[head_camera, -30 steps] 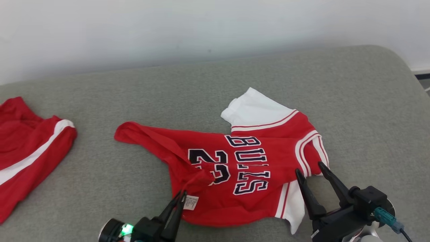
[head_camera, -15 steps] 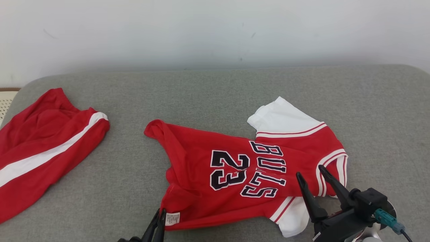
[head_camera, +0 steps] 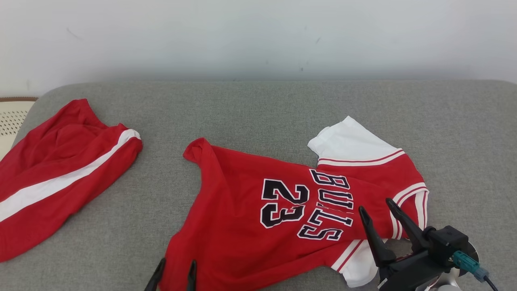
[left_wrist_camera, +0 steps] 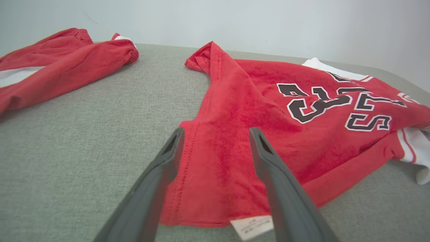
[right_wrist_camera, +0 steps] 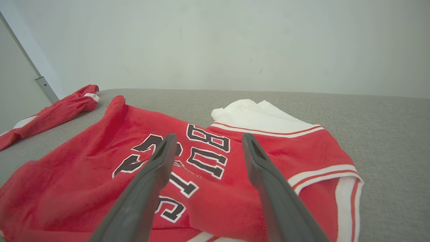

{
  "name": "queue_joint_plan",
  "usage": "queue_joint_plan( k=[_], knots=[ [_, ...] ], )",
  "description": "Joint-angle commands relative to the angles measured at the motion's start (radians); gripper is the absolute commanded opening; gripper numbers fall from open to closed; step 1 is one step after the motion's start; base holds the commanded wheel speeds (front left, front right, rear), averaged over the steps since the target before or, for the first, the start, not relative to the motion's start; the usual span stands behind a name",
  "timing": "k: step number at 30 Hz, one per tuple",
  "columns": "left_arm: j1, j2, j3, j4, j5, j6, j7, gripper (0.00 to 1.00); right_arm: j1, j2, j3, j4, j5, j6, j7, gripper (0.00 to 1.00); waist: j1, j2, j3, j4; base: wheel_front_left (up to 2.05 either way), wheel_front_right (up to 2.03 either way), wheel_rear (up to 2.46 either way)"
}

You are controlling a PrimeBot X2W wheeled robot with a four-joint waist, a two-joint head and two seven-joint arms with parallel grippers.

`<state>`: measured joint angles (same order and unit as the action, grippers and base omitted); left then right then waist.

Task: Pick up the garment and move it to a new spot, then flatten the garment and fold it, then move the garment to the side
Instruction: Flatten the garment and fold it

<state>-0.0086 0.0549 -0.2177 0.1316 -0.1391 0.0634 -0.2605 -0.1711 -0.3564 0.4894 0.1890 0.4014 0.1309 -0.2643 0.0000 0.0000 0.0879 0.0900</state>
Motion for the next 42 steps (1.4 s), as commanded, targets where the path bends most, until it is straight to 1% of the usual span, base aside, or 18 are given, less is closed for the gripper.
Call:
queue_joint_plan(
  k=[1, 6, 9, 14, 22, 24, 26, 28, 31, 33, 39, 40, 41, 42],
  knots=[
    [0.011, -0.001, 0.006, -0.004, 0.006, 0.000, -0.003, 1.00, 0.008, 0.001, -0.001, 0.000, -0.003, 0.000, -0.003, 1.00, 0.0000, 0.0000, 0.000, 0.000, 0.00, 0.00, 0.00],
    [0.013, -0.002, 0.050, -0.036, 0.020, -0.003, -0.003, 1.00, 0.009, 0.005, -0.028, -0.002, -0.010, 0.000, -0.003, 1.00, 0.0000, 0.0000, -0.001, -0.009, 0.00, 0.00, 0.00],
    [0.022, -0.001, 0.095, -0.060, 0.024, 0.007, -0.003, 1.00, 0.021, 0.011, -0.074, -0.004, -0.023, 0.000, -0.002, 1.00, 0.0000, 0.0000, -0.004, -0.018, 0.00, 0.00, 0.00],
    [0.035, 0.004, 0.177, -0.096, 0.038, 0.011, -0.003, 1.00, 0.052, 0.026, -0.167, -0.022, -0.047, 0.000, -0.003, 1.00, 0.0000, 0.0000, -0.009, -0.031, 0.00, 0.00, 0.00],
    [0.055, 0.002, 0.274, -0.142, 0.046, 0.014, -0.003, 1.00, 0.128, 0.029, -0.230, -0.046, -0.064, 0.000, -0.003, 1.00, 0.0000, 0.0000, -0.011, -0.050, 0.00, 0.00, 0.00],
    [0.061, 0.000, 0.284, -0.150, 0.049, 0.016, -0.003, 1.00, 0.156, 0.021, -0.207, -0.050, -0.041, 0.000, -0.003, 1.00, 0.0000, 0.0000, -0.010, -0.054, 0.00, 0.00, 0.00],
    [0.061, -0.001, 0.290, -0.155, 0.050, 0.016, -0.003, 1.00, 0.170, -0.002, -0.191, -0.046, -0.019, 0.000, -0.003, 1.00, 0.0000, 0.0000, -0.005, -0.056, 0.00, 0.00, 0.00],
    [0.059, -0.001, 0.293, -0.157, 0.051, 0.016, -0.003, 1.00, 0.187, -0.010, -0.161, -0.030, 0.017, 0.000, 0.019, 1.00, 0.0000, 0.0000, -0.002, -0.057, 0.00, 0.00, 0.00],
    [0.055, -0.003, 0.290, -0.159, 0.051, 0.018, -0.003, 1.00, 0.174, -0.028, -0.123, -0.009, 0.057, 0.000, 0.055, 1.00, 0.0000, 0.0000, 0.003, -0.060, 0.00, 0.00, 0.00],
    [0.051, -0.003, 0.287, -0.155, 0.051, 0.016, -0.003, 1.00, 0.153, -0.027, -0.106, 0.010, 0.070, 0.000, 0.068, 1.00, 0.0000, 0.0000, 0.006, -0.062, 0.00, 0.00, 0.00],
    [0.041, -0.004, 0.274, -0.143, 0.049, 0.013, -0.003, 1.00, 0.077, -0.005, -0.116, 0.105, 0.038, 0.000, 0.069, 1.00, 0.0000, 0.0000, -0.002, -0.056, 0.00, 0.00, 0.00],
    [0.041, -0.004, 0.274, -0.143, 0.049, 0.013, -0.003, 1.00, 0.077, -0.005, -0.116, 0.105, 0.038, 0.000, 0.069, 1.00, 0.0000, 0.0000, -0.002, -0.056, 0.00, 0.00, 0.00],
    [0.043, -0.004, 0.269, -0.142, 0.043, 0.014, -0.003, 1.00, 0.051, -0.001, -0.117, 0.135, 0.034, 0.000, 0.064, 1.00, 0.0000, 0.0000, -0.007, -0.050, 0.00, 0.00, 0.00],
    [0.043, -0.004, 0.269, -0.142, 0.043, 0.014, -0.003, 1.00, 0.051, -0.001, -0.117, 0.135, 0.034, 0.000, 0.064, 1.00, 0.0000, 0.0000, -0.007, -0.050, 0.00, 0.00, 0.00]
  ],
)
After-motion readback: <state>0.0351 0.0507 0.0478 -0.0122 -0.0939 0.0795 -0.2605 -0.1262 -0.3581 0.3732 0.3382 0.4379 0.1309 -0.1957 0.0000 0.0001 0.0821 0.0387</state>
